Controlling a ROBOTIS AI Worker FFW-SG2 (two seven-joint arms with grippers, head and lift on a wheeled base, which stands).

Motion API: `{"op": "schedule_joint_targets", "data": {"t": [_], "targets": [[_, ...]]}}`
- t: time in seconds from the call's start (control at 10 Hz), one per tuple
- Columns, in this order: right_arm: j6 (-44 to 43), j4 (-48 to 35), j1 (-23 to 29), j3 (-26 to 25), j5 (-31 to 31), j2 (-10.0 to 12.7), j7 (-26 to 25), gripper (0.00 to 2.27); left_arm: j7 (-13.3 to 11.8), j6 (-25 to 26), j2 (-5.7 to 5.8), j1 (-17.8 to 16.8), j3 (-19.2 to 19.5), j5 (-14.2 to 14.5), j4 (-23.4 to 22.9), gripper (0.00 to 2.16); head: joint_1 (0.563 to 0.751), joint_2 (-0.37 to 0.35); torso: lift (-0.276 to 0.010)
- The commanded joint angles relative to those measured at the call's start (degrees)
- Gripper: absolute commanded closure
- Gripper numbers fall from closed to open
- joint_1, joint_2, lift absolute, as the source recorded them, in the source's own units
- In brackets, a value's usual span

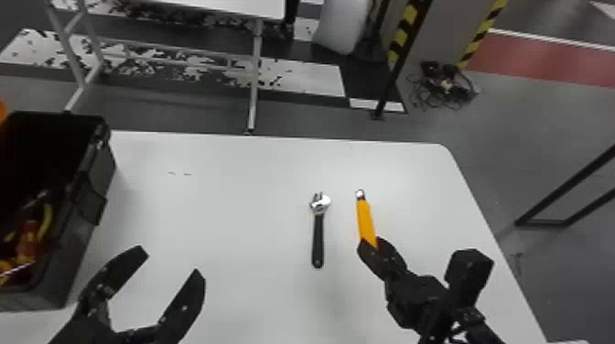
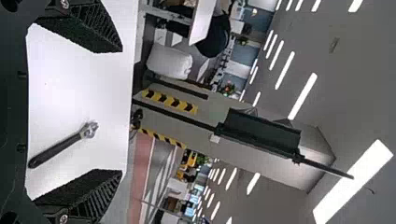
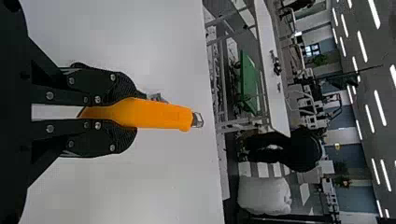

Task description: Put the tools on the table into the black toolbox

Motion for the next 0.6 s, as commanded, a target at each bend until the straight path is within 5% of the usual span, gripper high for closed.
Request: {"op": "schedule_joint_targets", "data": {"t": [0.0, 0.5], "targets": [[-2.8, -0.8, 1.1, 1.2, 1.1, 0.1, 1.3, 2.07, -1.2, 8.5, -0.10, -1.4, -0.1, 1.6, -2.2, 0.07, 0.695, -0.200, -0.075], [-11.2, -1.5, 3.8, 7.0, 6.2, 0.1, 6.6, 2.07, -5.0, 35.9, -0.63, -8.2, 2.1, 5.7, -6.0, 0.08, 0.695, -0.176, -0.075]]}}
